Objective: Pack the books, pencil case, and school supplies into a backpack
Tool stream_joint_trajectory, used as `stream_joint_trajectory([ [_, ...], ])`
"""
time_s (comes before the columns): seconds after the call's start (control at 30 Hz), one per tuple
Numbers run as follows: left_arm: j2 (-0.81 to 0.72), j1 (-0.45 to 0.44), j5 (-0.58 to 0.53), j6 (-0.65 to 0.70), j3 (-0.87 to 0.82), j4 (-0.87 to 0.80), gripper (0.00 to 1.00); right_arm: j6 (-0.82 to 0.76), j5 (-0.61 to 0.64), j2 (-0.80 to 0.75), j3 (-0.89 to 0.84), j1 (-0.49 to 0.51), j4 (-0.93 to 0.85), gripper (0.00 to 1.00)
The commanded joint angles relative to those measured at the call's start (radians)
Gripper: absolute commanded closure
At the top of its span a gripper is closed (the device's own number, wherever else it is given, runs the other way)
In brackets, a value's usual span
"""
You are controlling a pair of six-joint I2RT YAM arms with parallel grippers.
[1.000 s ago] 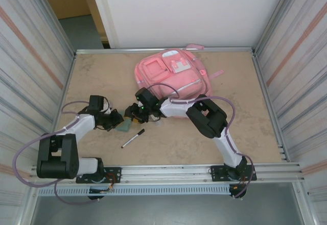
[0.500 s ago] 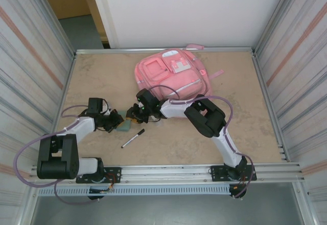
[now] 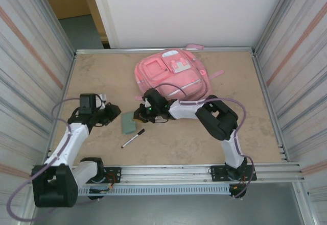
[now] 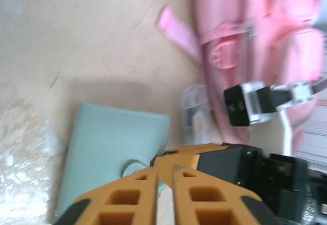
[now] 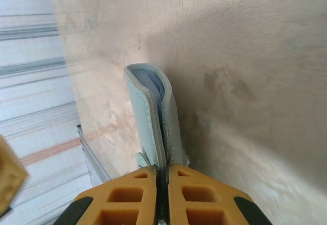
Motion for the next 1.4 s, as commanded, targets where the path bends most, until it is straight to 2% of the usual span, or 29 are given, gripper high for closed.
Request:
stream_joint_trajectory([
  [0.0, -0.038, -0.028, 0.018, 0.056, 0.086, -0.040, 0.77, -0.071, -0.008, -0.162, -0.046, -0.039, -0.064, 0.92],
  [0.17, 0.071, -0.238, -0.054, 0.266, 0.290, -0.035, 0.58, -0.142, -0.017, -0.383, -0.159, -0.142, -0.224, 0.97],
  [0.3, 0.248, -0.409, -0.058, 0.493, 0.474, -0.059, 0.35, -0.192, -0.085, -0.583, -0.236, -0.316, -0.363, 1.00],
  [0.43, 0.419, -0.554, -0.110, 0.703, 0.602, -0.075, 0.23, -0.274, -0.093, -0.771, -0.272, -0.543, -0.542, 1.00],
  [0.5, 0.521, -0.631, -0.191, 0.801, 0.686, -0.102, 0.20, -0.306, -0.104, -0.856, -0.294, -0.695, -0.615, 1.00],
  [0.63, 0.728, -0.738, -0.344, 0.903, 0.878, -0.172, 0.16, -0.351, -0.113, -0.972, -0.322, -0.990, -0.726, 1.00],
  [0.7, 0.831, -0.794, -0.482, 0.956, 0.968, -0.197, 0.13, -0.373, -0.108, -1.010, -0.339, -1.110, -0.754, 1.00],
  [0.8, 0.972, -0.855, -0.683, 1.010, 1.085, -0.225, 0.11, -0.381, -0.141, -1.034, -0.361, -1.216, -0.764, 1.00],
  [0.87, 1.045, -0.868, -0.811, 1.001, 1.148, -0.243, 0.11, -0.373, -0.131, -1.070, -0.372, -1.226, -0.760, 1.00],
  [0.97, 1.116, -0.861, -0.917, 0.947, 1.194, -0.247, 0.16, -0.351, -0.148, -1.083, -0.392, -1.226, -0.736, 1.00],
  [1.03, 1.132, -0.851, -0.951, 0.921, 1.204, -0.237, 0.27, -0.345, -0.160, -1.089, -0.399, -1.226, -0.734, 1.00],
  [1.2, 1.143, -0.841, -0.912, 0.933, 1.177, -0.190, 0.50, -0.325, -0.189, -1.105, -0.428, -1.225, -0.717, 1.00],
  [1.23, 1.149, -0.840, -0.907, 0.939, 1.175, -0.185, 0.58, -0.321, -0.200, -1.108, -0.431, -1.225, -0.717, 1.00],
  [1.27, 1.160, -0.841, -0.897, 0.945, 1.181, -0.192, 0.73, -0.318, -0.207, -1.113, -0.433, -1.225, -0.719, 1.00],
  [1.37, 1.156, -0.840, -0.899, 0.956, 1.205, -0.222, 1.00, -0.307, -0.231, -1.126, -0.439, -1.211, -0.716, 1.00],
])
